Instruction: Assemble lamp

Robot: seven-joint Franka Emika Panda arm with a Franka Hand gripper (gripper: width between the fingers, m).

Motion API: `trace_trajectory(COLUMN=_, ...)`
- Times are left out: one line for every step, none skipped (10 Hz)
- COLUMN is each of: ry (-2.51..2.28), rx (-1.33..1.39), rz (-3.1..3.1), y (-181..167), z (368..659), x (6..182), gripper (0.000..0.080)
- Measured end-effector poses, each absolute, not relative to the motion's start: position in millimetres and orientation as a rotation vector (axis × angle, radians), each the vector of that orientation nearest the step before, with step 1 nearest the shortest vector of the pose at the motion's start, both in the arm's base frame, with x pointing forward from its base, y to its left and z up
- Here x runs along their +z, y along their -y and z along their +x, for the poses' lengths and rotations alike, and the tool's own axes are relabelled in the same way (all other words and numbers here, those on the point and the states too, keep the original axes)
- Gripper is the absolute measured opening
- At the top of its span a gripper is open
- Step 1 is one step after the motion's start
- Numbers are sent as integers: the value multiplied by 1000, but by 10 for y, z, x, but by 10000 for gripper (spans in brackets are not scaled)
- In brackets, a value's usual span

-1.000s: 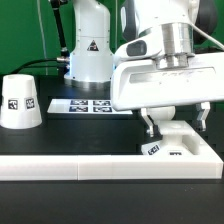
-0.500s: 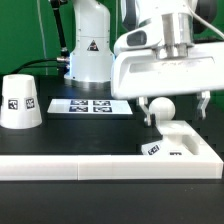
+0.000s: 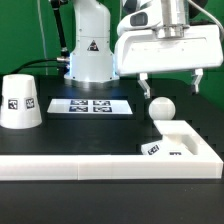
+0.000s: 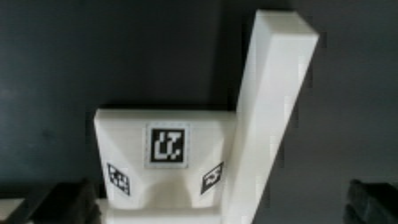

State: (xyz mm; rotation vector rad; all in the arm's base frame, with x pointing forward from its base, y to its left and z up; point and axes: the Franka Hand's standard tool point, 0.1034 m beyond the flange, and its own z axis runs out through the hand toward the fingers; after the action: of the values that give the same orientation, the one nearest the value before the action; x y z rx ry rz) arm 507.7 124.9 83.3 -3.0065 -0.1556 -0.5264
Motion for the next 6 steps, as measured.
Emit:
trace_trajectory(ry=169, rx=-524, rz=-3007, y=-1273, z=5027, x=808, gripper=699)
trace_trajectory(ry=172, rx=-515, rz=-3009, y=-1266, z=5034, x=807, gripper=699)
trace_trajectory(ry=173, rx=-474, rz=-3015, y=-1274, z=5024, x=793, gripper=699)
trace_trajectory(ry=175, rx=-457, rz=-3018, y=-1277, z=5018, x=785, gripper=699)
trace_trajectory(ry=179, rx=-322, rz=-3034, y=-1289, z=4964, x=746, gripper=699)
trace_trajectory(ry=172, rx=-204, rz=-3044, y=-1280, z=4961, x=740, gripper=699)
